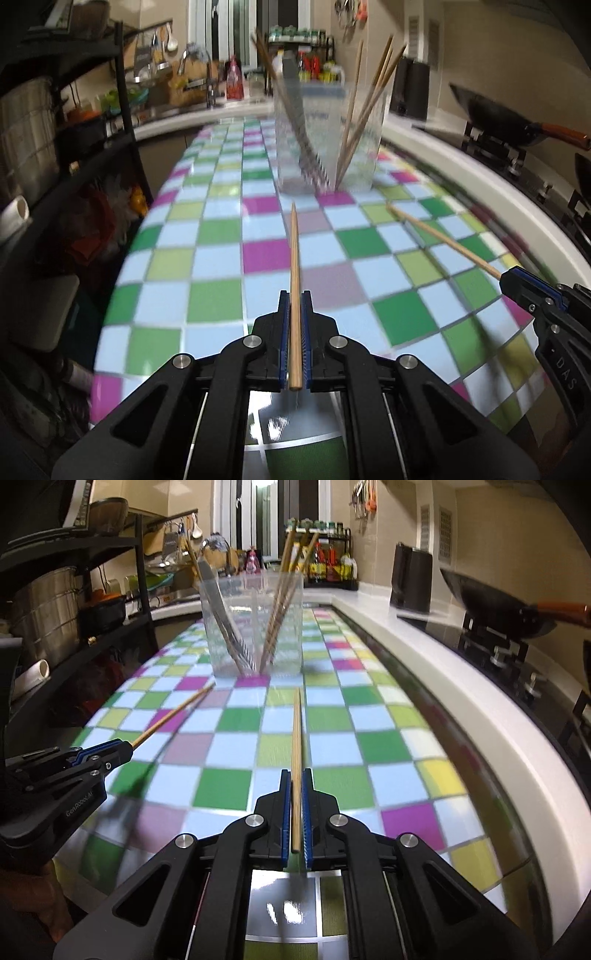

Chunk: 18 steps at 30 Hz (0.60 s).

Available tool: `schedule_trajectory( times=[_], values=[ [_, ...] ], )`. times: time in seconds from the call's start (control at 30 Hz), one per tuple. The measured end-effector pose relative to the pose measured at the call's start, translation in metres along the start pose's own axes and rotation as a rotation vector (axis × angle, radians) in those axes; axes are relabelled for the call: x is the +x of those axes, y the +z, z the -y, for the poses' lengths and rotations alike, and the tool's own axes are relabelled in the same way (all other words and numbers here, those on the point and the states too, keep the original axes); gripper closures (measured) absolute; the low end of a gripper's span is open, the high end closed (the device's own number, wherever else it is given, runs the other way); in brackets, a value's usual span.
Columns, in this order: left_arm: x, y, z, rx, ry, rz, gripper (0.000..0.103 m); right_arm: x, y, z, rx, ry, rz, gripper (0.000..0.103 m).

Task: Organize utensils
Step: 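Lift both chopsticks and carry them over the clear container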

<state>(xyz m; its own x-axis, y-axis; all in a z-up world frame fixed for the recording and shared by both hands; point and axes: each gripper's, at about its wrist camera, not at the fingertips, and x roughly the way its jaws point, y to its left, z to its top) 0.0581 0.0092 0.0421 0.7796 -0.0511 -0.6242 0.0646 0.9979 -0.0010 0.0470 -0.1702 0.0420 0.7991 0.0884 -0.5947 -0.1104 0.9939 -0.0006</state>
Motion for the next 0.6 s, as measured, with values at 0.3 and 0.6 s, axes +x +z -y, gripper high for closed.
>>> schedule_trajectory(
  times=[0.3,0.6],
  values=[
    [-0.045,0.027,-0.01,0.008,0.001,0.195,0.097,-0.044,0.038,-0.003,-0.045,-0.004,0.123,0.097],
    [-0.063,0.069,-0.028,-0.052,-0.055,0.26,0.097,-0.068,0.09,0.004,-0.036,0.001,0.235,0.097]
  ],
)
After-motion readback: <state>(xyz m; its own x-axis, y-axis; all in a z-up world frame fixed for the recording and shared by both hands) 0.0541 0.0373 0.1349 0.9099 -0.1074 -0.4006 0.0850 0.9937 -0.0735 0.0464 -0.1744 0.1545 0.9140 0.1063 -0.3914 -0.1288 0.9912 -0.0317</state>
